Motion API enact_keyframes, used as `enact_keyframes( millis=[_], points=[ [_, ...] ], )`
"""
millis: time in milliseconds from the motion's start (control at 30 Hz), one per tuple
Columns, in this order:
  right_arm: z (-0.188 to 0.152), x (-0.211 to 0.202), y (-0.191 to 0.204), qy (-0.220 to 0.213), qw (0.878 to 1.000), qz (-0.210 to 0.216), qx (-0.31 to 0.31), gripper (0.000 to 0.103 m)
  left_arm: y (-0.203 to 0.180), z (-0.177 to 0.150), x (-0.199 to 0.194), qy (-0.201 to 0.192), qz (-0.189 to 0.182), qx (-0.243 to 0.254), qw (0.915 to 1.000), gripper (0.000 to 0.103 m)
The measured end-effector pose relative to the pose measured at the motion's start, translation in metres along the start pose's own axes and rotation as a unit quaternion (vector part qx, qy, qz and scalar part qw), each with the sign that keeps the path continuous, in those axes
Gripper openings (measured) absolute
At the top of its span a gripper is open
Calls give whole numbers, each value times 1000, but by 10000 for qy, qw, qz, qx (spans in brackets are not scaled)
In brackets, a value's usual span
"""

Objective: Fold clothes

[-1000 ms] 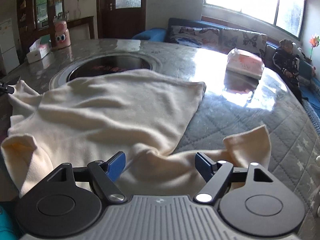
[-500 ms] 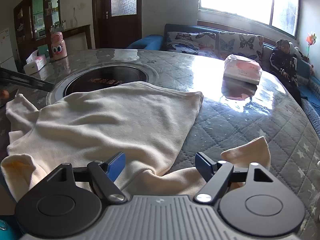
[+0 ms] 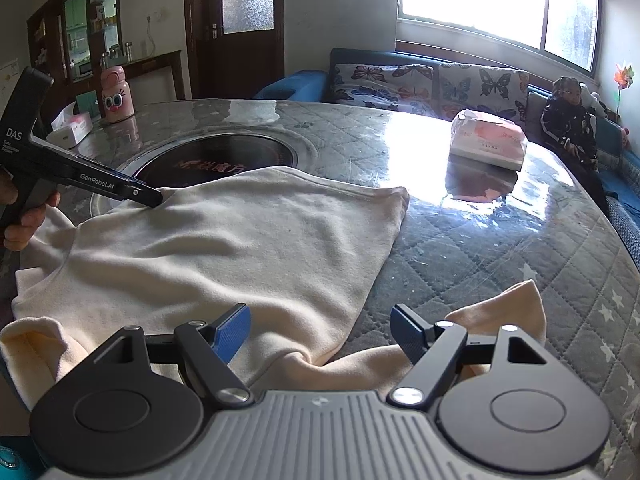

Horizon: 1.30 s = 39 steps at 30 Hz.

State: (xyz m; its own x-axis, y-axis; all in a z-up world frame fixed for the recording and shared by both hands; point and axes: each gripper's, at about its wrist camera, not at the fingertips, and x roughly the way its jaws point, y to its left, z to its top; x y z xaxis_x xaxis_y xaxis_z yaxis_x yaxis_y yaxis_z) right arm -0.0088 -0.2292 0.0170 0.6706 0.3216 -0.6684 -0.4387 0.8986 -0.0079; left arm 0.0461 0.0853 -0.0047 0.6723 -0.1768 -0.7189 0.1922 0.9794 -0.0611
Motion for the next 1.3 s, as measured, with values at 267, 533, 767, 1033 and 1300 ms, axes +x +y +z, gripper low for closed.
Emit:
enact_keyframes(
  millis=[267, 533, 767, 1033, 1300],
  points=[
    [3, -4, -2, -65, 9999, -88, 8, 79, -27, -2, -33, -650, -640, 328, 9953, 5],
    [12, -10, -17, -218, 9989, -308, 292, 79, -101, -36, -50, -525, -1876, 1699, 9660, 4],
    [15, -10, -20, -253, 9988, -313, 286, 79, -75, -4, -49, -977, -985, 1167, 9834, 17],
    [13, -7, -11, -250, 9992, -143, 273, 79, -38, 24, 13, -549, -267, 885, 9942, 49],
    [14, -6, -12, -242, 9993, -152, 261, 79, -28, 18, 29, -169, -503, 610, 9967, 24]
  ],
)
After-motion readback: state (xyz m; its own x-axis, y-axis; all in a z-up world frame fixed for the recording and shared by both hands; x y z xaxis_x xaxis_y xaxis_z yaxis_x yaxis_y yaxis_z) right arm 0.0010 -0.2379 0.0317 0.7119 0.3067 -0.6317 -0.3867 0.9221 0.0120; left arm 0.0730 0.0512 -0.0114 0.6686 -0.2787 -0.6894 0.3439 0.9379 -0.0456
